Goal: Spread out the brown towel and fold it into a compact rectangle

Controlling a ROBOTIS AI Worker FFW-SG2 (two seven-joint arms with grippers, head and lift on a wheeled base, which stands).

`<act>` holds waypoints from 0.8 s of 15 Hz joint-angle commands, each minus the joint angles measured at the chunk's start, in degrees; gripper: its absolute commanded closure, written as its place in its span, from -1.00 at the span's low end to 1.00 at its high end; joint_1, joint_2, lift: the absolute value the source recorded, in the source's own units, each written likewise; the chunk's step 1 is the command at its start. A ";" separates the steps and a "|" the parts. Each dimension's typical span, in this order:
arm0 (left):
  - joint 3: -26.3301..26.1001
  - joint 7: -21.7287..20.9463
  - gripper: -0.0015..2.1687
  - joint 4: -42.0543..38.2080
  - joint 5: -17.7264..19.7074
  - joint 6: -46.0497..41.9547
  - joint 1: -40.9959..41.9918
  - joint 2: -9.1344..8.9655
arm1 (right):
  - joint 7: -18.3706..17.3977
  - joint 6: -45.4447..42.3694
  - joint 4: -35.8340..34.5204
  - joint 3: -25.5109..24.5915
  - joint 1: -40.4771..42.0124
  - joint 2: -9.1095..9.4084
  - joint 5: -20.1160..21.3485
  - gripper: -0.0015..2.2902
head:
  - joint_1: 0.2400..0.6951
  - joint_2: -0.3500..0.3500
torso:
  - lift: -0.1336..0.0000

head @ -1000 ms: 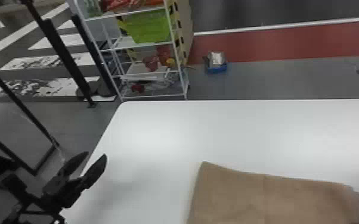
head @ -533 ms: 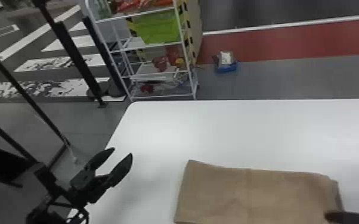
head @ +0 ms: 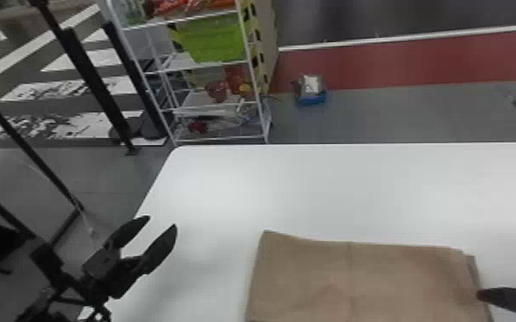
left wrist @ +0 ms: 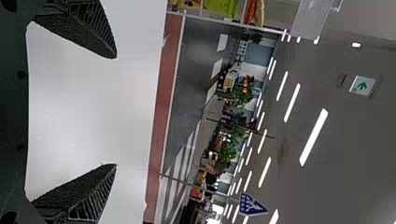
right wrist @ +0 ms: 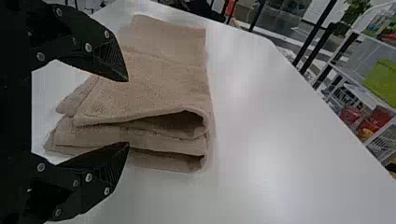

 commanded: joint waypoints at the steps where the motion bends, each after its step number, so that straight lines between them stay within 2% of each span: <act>1: -0.25 -0.09 -0.96 -0.08 0.00 -0.03 0.00 -0.15 | -1.24 0.34 -1.80 -1.52 -0.27 0.25 -3.37 -0.95 | 1.00 0.78 | -0.85; 4: 0.28 -0.35 -0.96 -0.08 0.09 -0.03 0.18 -0.15 | -7.39 0.34 -2.16 2.26 -2.64 0.43 -2.13 -0.94 | 1.00 0.77 | -0.85; 8: 0.89 -0.79 -0.96 0.01 0.44 -0.21 0.18 -0.15 | -9.41 0.34 -0.05 6.13 -5.10 2.98 -1.17 -0.84 | 1.00 0.82 | -0.85; 10: 1.25 -0.97 -0.96 0.01 0.62 -0.21 0.18 -0.15 | -10.38 0.34 -0.05 8.15 -6.33 3.07 -0.73 -0.81 | 1.00 0.91 | -0.85; 12: 1.42 -0.97 -0.96 0.01 0.79 -0.21 0.26 -0.15 | -10.38 0.34 -0.05 9.99 -7.56 2.89 1.47 -0.81 | 1.00 0.95 | -0.85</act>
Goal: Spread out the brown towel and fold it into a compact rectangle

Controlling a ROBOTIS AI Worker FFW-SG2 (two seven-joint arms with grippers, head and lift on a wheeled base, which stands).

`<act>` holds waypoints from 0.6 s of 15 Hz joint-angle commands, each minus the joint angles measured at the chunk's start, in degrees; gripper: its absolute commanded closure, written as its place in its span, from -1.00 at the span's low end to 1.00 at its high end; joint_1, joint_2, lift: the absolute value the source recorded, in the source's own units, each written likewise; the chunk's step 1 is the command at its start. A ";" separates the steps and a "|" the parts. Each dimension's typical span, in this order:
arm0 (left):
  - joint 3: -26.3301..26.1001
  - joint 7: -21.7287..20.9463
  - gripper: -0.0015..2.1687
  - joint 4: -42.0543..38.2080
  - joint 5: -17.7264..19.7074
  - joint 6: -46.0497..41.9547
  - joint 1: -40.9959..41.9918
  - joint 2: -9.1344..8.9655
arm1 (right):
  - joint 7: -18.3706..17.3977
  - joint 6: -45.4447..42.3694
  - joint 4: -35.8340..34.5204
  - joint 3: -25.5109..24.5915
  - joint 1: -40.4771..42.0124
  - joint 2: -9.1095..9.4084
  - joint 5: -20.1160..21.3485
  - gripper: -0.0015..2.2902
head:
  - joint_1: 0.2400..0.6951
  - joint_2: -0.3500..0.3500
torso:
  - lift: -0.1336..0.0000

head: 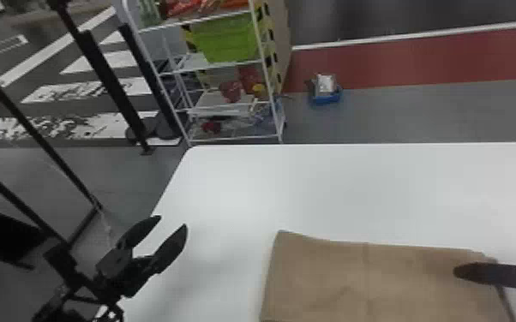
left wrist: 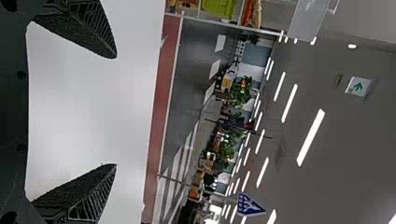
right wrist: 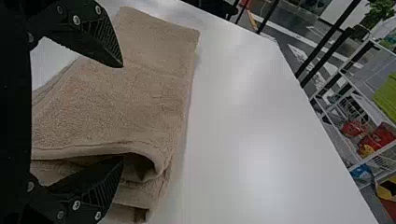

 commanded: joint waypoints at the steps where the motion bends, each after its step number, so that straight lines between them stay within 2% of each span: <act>1: 0.24 0.00 -0.96 0.02 0.11 -0.17 0.05 -0.15 | 0.02 0.29 0.09 2.40 -1.88 -0.36 1.93 -0.81 | 1.00 0.97 | -0.85; 5: 0.77 0.00 -0.96 -0.07 0.11 0.00 0.05 -0.15 | 0.11 0.29 0.53 4.77 -2.94 -1.85 3.16 -0.80 | 1.00 1.00 | -0.85; 7: 1.03 0.00 -0.96 -0.07 0.11 0.00 0.05 -0.15 | 0.20 0.29 0.35 5.74 -2.94 -4.14 2.63 -0.80 | 1.00 1.00 | -0.85; 9: 1.03 0.00 -0.96 0.02 0.11 0.00 0.05 -0.15 | 0.20 0.29 0.27 6.09 -2.76 -4.93 2.63 -0.80 | 1.00 0.99 | -0.85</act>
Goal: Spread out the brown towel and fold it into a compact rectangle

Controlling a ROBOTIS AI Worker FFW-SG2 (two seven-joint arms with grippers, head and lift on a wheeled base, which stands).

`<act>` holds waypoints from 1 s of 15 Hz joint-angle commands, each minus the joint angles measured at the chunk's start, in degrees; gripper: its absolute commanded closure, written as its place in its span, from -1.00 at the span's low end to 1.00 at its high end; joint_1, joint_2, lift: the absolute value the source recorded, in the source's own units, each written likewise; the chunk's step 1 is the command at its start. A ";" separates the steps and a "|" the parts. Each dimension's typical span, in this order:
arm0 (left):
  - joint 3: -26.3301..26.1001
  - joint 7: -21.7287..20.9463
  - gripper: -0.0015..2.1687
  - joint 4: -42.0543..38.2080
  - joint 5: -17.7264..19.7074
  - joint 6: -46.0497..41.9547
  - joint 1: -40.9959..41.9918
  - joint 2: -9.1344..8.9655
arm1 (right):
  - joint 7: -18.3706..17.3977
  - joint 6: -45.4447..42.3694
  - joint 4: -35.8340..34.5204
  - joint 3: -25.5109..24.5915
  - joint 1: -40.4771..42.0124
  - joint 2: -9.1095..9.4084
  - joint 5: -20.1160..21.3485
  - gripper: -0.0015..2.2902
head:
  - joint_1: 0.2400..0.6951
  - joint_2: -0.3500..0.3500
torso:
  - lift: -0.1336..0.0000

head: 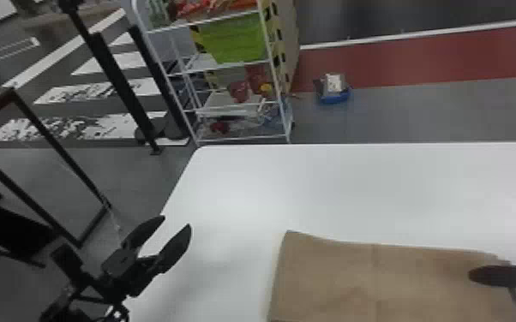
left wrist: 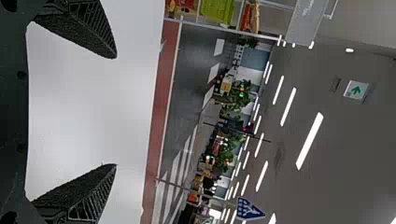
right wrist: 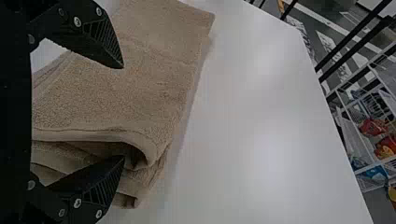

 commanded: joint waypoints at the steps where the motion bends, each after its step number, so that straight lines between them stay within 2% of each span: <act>1: -0.06 0.01 -0.96 0.09 0.00 -0.17 -0.03 -0.15 | 0.00 0.29 0.01 0.55 0.04 -0.61 0.24 -0.80 | 1.00 0.98 | -0.85; 8: -0.59 0.27 -0.96 0.35 -0.18 -0.35 -0.21 -0.15 | -0.09 0.29 2.47 6.26 -1.81 0.70 3.40 -0.70 | 1.00 1.00 | -0.85; 10: -0.41 0.10 -0.96 0.44 -0.18 -0.52 -0.21 -0.15 | 0.00 0.29 2.47 6.62 -1.90 0.62 3.49 -0.70 | 1.00 1.00 | -0.85; 12: -0.41 0.18 -0.96 0.53 -0.18 -0.70 -0.21 -0.15 | -0.18 0.29 2.47 6.53 -2.07 0.79 3.32 -0.56 | 1.00 1.00 | -0.85; 13: -0.50 0.18 -0.96 0.53 -0.18 -0.70 -0.21 -0.15 | -0.18 0.29 2.47 6.35 -2.07 1.14 3.05 -0.56 | 1.00 1.00 | -0.85; 15: -0.59 0.18 -0.96 0.53 -0.18 -0.70 -0.21 -0.15 | -0.18 0.29 1.94 5.82 -1.90 1.41 1.03 -0.56 | 1.00 1.00 | -0.85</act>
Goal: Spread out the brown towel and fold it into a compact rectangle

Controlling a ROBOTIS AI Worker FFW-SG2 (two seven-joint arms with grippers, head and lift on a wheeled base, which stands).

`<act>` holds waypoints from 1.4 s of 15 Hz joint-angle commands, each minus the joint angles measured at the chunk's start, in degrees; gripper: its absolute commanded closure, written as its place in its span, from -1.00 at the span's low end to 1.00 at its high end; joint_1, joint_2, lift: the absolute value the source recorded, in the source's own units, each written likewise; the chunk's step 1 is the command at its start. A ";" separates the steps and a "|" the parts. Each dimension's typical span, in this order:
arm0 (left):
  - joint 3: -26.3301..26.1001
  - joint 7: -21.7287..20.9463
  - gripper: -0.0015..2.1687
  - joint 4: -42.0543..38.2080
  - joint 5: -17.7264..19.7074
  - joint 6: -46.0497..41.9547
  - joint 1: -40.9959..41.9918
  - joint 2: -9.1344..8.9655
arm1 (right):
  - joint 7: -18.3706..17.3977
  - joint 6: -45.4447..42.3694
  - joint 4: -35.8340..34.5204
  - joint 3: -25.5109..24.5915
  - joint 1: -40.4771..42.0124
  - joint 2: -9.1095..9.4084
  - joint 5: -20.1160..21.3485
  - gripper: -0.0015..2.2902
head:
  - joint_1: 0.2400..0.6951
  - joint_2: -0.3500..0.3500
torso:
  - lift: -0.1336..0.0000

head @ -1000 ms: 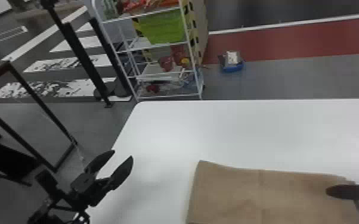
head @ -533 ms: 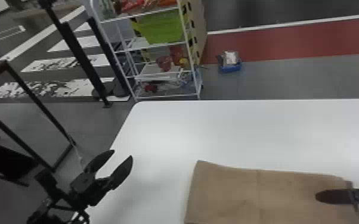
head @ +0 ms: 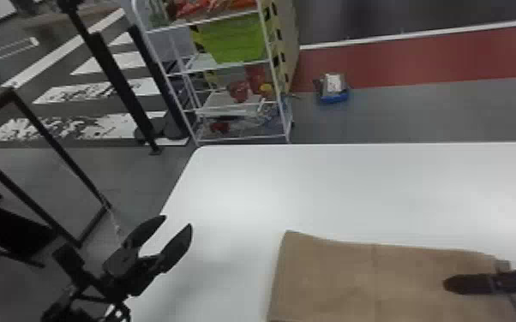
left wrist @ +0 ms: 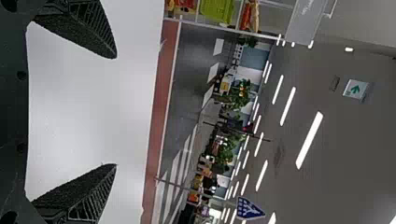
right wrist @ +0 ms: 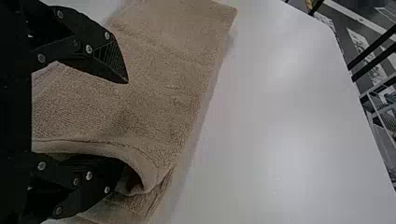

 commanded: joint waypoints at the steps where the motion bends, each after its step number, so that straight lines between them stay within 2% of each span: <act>1: -0.08 -0.09 -0.96 -0.02 0.00 0.00 0.00 -0.15 | 0.10 0.30 -1.48 -0.37 0.29 0.26 -1.93 -0.56 | 1.00 1.00 | -0.85; 3: 0.36 -0.18 -0.96 -0.02 0.00 0.00 0.00 -0.15 | 0.62 0.30 -4.90 0.15 1.87 -1.15 -0.97 -0.71 | 1.00 1.00 | -0.85; 6: 0.45 -0.18 -0.96 0.16 0.00 0.00 0.00 -0.15 | 1.33 0.30 -8.16 1.30 4.86 -3.08 -0.79 -0.70 | 1.00 1.00 | -0.85; 9: 0.10 -0.18 -0.96 0.07 0.00 0.00 0.00 -0.15 | 3.61 0.30 -10.35 3.32 6.62 -3.08 0.26 -0.58 | 1.00 1.00 | -0.85; 11: 0.19 -0.18 -0.96 0.07 0.00 0.00 0.00 -0.15 | 3.88 0.30 -11.94 3.05 7.15 -3.17 0.62 -0.43 | 1.00 1.00 | -0.85; 13: 0.28 -0.18 -0.96 -0.11 0.00 0.00 0.00 -0.15 | 5.02 0.30 -13.34 1.56 7.94 -3.35 -0.61 -0.45 | 1.00 1.00 | -0.85; 14: 0.28 -0.18 -0.96 -0.02 0.00 0.00 0.00 -0.15 | 5.63 0.30 -14.40 1.73 8.55 -4.14 -0.18 -0.57 | 1.00 1.00 | -0.85; 16: 0.10 -0.18 -0.96 -0.02 0.00 0.00 0.09 -0.15 | 6.42 0.30 -14.92 1.91 9.43 -4.75 0.79 -0.58 | 1.00 1.00 | -0.85; 21: 0.01 -0.18 -0.96 0.07 -0.17 0.00 0.00 -0.15 | 8.53 0.30 -16.07 1.47 11.81 -8.27 2.29 -0.58 | 1.00 1.00 | -0.85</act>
